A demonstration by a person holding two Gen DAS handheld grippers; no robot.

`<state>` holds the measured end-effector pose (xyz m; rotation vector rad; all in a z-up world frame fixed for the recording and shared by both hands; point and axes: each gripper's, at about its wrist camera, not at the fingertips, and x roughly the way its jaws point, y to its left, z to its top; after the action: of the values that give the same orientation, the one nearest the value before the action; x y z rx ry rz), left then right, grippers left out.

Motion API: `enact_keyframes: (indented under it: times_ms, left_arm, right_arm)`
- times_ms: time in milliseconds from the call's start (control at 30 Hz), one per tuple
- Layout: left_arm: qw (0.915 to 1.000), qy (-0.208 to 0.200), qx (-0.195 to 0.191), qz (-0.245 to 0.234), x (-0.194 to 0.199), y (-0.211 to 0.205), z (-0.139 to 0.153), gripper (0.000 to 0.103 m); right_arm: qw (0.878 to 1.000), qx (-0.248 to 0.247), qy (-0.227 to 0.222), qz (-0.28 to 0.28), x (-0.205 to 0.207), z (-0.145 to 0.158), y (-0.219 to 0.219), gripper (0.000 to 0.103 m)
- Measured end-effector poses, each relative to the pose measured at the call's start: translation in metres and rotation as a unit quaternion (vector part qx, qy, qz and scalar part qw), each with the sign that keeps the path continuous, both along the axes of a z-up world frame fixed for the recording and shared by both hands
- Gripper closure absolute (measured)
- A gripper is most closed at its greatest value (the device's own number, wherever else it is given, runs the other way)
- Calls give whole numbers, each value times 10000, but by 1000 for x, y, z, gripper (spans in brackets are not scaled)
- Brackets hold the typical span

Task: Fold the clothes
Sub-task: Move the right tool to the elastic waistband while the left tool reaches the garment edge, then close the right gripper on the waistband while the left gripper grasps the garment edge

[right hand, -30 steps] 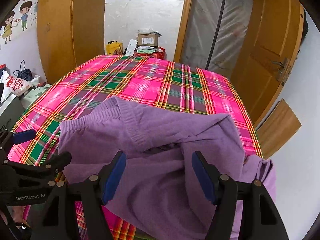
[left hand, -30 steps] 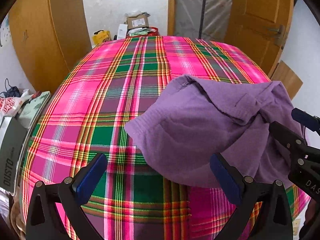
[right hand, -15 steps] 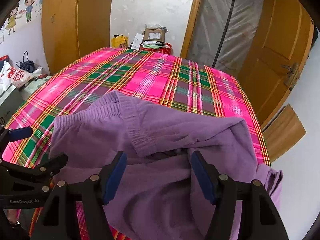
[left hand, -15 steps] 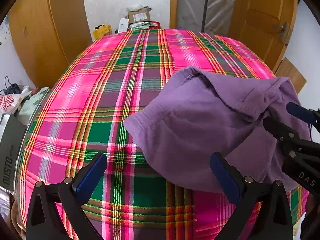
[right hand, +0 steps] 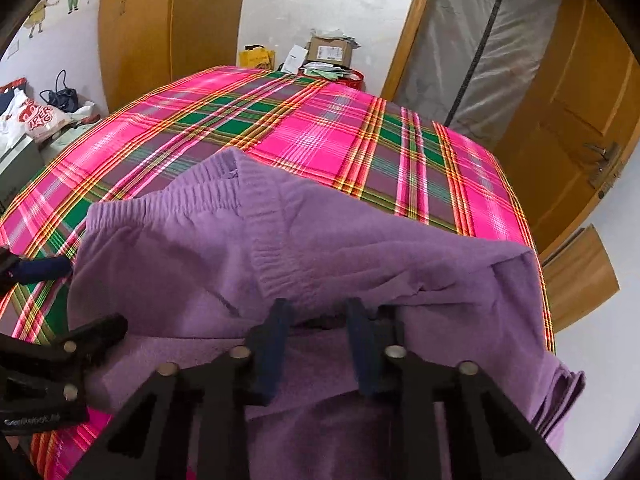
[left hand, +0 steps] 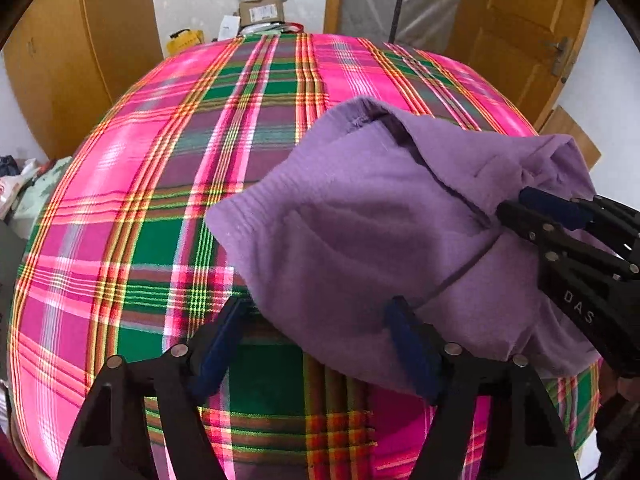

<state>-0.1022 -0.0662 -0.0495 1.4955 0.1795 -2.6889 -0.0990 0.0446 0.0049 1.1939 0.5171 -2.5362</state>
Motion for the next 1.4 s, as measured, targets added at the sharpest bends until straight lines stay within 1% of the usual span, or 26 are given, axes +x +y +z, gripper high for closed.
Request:
enact_keyframes:
  times_ms: [100,167,233,267,300,333,400,500,633,767,833,900,967,1033,1100,1167,1200,1333,1400]
  left_arm:
    - [10000,-6,14,8,-1,0,0,33]
    - [10000,-9,15,14,-1,-1,0,34]
    - [10000,-7,8,25,-2,-2,1,37]
    - [10000,-1,11,34,-3,-2,1,39]
    - [10000,7,22,46,-4,-3,2,44]
    - [10000,17,39,62,-5,-3,2,49]
    - [9999,33,96,107,-6,-7,3,55]
    - [9996,52,236,171,-7,-13,3,61]
    - [9992,72,359,158,-7,-18,4,61]
    - [9989,110,439,71,-5,-20,3,61]
    - [9987,111,500,43,-4,-22,3,61]
    - [9982,111,585,24,-3,-25,3,61]
    - [9975,119,698,8,-1,-29,3,61]
    - [9969,121,775,1,-1,-31,3,61]
    - [9967,114,809,5,-2,-31,3,60]
    - [9966,109,813,-4,-4,-30,3,59]
    - [9967,108,810,-11,-4,-30,3,57]
    - [9966,106,812,-73,-8,-26,2,46]
    - [9968,114,790,-98,-10,-23,2,42]
  right_arm:
    - [10000,-33,39,34,-2,2,1,87]
    - [10000,-47,69,41,-3,4,2,88]
    - [9999,-62,103,42,-5,6,3,89]
    - [9999,-67,121,45,-6,7,4,92]
    - [9999,-76,138,52,-7,8,4,95]
    - [9998,-85,154,59,-8,8,5,96]
    - [9997,-102,191,58,-11,10,7,100]
    - [9995,-152,288,-31,-17,14,16,100]
    - [9991,-282,276,-155,-26,19,32,100]
    - [9987,-458,205,133,-21,22,37,99]
    - [9982,-388,165,414,-17,20,33,96]
    - [9975,-244,127,657,-14,16,26,89]
    - [9957,-104,64,919,-11,11,19,86]
    - [9935,-8,38,1141,-8,7,15,79]
    - [9908,92,13,1352,-7,3,11,69]
    - [9891,188,0,1461,-6,1,10,63]
    - [9881,241,5,1517,-5,0,10,58]
    - [9841,428,109,1719,2,-1,9,49]
    - [9818,590,182,1797,5,-4,8,42]
